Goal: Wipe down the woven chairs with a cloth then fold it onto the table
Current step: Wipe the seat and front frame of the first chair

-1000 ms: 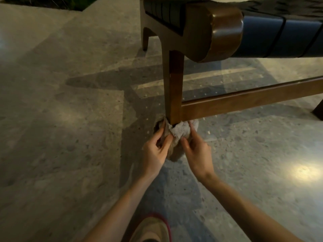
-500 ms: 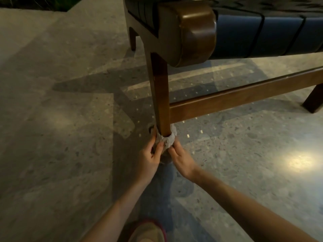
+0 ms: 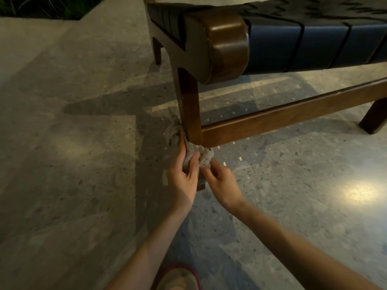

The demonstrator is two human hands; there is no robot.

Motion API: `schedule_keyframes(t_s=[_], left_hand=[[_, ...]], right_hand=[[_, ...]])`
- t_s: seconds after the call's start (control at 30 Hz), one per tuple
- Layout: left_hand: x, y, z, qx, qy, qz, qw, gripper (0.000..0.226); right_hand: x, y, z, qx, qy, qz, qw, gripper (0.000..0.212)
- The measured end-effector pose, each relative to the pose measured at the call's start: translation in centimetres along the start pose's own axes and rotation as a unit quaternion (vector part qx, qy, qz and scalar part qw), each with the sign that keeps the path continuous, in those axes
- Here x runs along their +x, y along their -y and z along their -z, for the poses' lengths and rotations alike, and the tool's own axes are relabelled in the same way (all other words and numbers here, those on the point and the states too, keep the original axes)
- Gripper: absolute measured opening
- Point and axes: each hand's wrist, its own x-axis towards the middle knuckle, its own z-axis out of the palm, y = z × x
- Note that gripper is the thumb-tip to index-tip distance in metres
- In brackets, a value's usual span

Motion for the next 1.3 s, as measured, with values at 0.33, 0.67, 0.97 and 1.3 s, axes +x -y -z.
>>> schedule_keyframes(t_s=[0.33, 0.67, 0.97, 1.3], left_hand=[[-4.6, 2.3, 1.4, 0.119, 0.047, 0.011, 0.992, 0.047], [-0.6, -3.4, -0.4, 0.103, -0.005, -0.128, 0.986, 0.022], [2.0, -6.8, -1.4, 0.204, 0.061, -0.204, 0.956, 0.01], [2.0, -8.2, -3.2, 0.188, 0.026, -0.167, 0.967, 0.007]], right_hand=[[-3.2, -2.0, 2.9, -0.142, -0.018, 0.032, 0.989, 0.032], [-2.6, 7.0, 10.3, -0.314, -0.168, 0.16, 0.921, 0.039], [-2.4, 7.1, 14.1, -0.493, -0.149, 0.109, 0.85, 0.044], [-1.2, 6.6, 15.7, -0.478, -0.133, 0.185, 0.848, 0.027]])
